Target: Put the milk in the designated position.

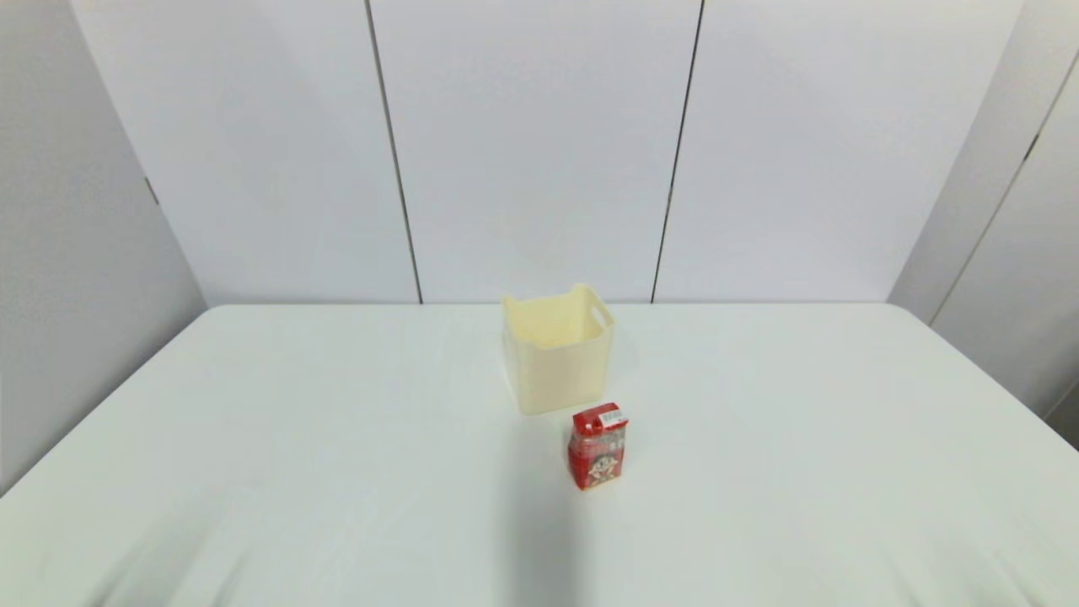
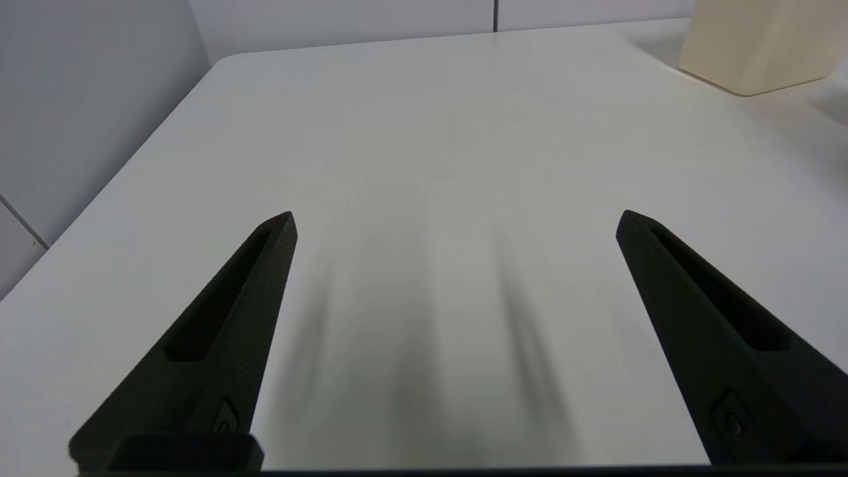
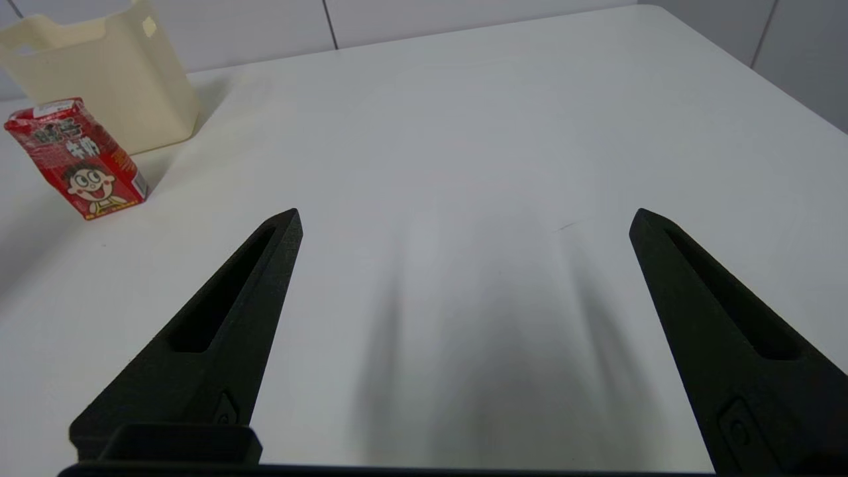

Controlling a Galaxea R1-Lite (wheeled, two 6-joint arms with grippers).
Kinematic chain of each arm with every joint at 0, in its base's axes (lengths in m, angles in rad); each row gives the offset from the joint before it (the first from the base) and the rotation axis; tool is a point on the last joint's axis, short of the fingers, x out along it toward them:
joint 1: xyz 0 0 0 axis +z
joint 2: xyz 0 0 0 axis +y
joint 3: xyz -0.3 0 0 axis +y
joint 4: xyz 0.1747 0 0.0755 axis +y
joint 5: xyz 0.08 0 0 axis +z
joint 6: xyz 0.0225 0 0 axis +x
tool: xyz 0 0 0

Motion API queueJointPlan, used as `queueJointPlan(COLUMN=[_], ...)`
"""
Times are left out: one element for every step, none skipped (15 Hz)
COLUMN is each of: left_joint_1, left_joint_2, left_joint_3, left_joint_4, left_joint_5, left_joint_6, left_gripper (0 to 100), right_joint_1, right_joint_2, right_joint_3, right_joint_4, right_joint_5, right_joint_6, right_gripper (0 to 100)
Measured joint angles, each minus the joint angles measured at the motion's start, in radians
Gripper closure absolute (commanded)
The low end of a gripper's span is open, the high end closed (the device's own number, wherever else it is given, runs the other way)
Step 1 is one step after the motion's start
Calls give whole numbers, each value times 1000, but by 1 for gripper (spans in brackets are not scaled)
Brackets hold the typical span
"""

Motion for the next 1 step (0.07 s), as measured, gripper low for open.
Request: queueJointPlan(left_joint_1=[0], left_joint_2=[0], left_joint_3=[0], left_joint_4=[0], left_joint_5=[0], left_joint_6=[0], left_gripper=[0], right_joint_1=[0], right_joint_2=[0], right_joint_3=[0], right_joint_4=[0], right_joint_5=[0], right_joint_6=[0], right_gripper=[0])
